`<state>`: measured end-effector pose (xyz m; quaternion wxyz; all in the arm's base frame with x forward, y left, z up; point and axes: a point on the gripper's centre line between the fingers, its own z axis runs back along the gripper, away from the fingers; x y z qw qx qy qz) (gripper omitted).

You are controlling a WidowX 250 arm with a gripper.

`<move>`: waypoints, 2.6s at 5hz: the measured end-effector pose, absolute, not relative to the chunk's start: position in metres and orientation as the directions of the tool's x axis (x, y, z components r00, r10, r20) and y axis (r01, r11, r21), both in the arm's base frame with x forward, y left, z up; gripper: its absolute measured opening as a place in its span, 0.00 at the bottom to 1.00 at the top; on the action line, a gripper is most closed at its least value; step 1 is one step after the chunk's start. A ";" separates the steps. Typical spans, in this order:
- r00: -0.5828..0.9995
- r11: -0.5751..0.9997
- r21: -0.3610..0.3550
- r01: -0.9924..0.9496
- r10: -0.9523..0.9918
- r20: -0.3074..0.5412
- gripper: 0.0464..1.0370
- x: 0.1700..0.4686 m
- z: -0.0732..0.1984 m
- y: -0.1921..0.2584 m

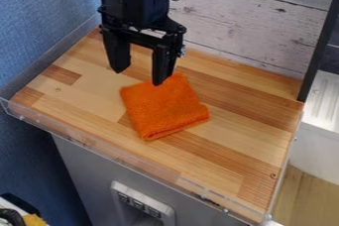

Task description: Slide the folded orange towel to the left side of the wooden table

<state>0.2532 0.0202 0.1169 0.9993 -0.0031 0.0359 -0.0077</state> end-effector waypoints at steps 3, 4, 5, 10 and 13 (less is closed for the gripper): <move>0.982 0.982 -0.007 0.188 -0.189 -0.020 0.96 0.274 0.118 0.022; 0.969 0.969 -0.001 0.245 -0.245 0.002 0.96 0.282 0.122 0.022; 0.955 0.955 0.005 0.296 -0.296 0.024 0.96 0.288 0.126 0.022; 0.890 0.890 -0.012 0.456 -0.456 0.018 0.11 0.322 0.079 0.017; 0.887 0.887 -0.031 0.460 -0.461 -0.015 0.02 0.308 0.037 0.028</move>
